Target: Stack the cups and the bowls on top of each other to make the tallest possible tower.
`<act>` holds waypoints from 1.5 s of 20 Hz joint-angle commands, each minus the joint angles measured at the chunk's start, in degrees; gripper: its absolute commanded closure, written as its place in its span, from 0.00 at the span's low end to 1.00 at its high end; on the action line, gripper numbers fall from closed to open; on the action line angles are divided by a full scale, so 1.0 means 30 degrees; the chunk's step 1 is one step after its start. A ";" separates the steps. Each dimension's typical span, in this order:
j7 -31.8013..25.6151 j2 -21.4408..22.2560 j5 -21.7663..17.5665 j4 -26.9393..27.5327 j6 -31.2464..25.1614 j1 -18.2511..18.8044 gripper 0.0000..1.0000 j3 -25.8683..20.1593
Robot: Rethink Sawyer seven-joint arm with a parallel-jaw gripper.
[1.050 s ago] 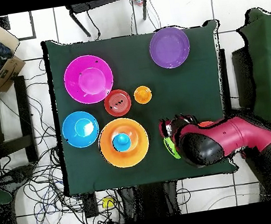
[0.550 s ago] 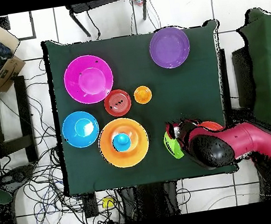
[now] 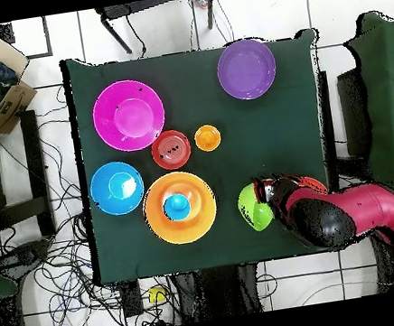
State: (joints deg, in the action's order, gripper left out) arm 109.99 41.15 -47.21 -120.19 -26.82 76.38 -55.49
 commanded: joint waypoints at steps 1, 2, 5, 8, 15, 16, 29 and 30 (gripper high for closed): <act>-0.3359 -0.1267 -0.1454 -0.1050 0.0385 -0.0627 0.00 -0.0486; -0.3265 -0.1604 -0.1483 -0.1132 0.0717 -0.0515 0.00 -0.0576; -0.3054 -0.2703 -0.1046 -0.1432 0.1339 0.0237 0.00 -0.1040; -0.2838 -0.3059 -0.0793 -0.1382 0.1197 0.0716 0.00 -0.1060; -0.3579 -0.2697 -0.0337 -0.0970 -0.0668 0.0863 0.00 -0.1096; -0.3640 -0.2514 -0.0203 -0.0915 -0.0922 0.0891 0.00 -0.1123; -0.1556 -0.3061 -0.1506 -0.0752 0.0399 -0.0435 0.00 0.0599; -0.1267 -0.3101 -0.1613 -0.0861 0.0631 -0.0536 0.00 0.0762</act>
State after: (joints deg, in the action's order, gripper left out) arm 109.99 34.25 -47.07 -121.52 -25.39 79.55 -57.39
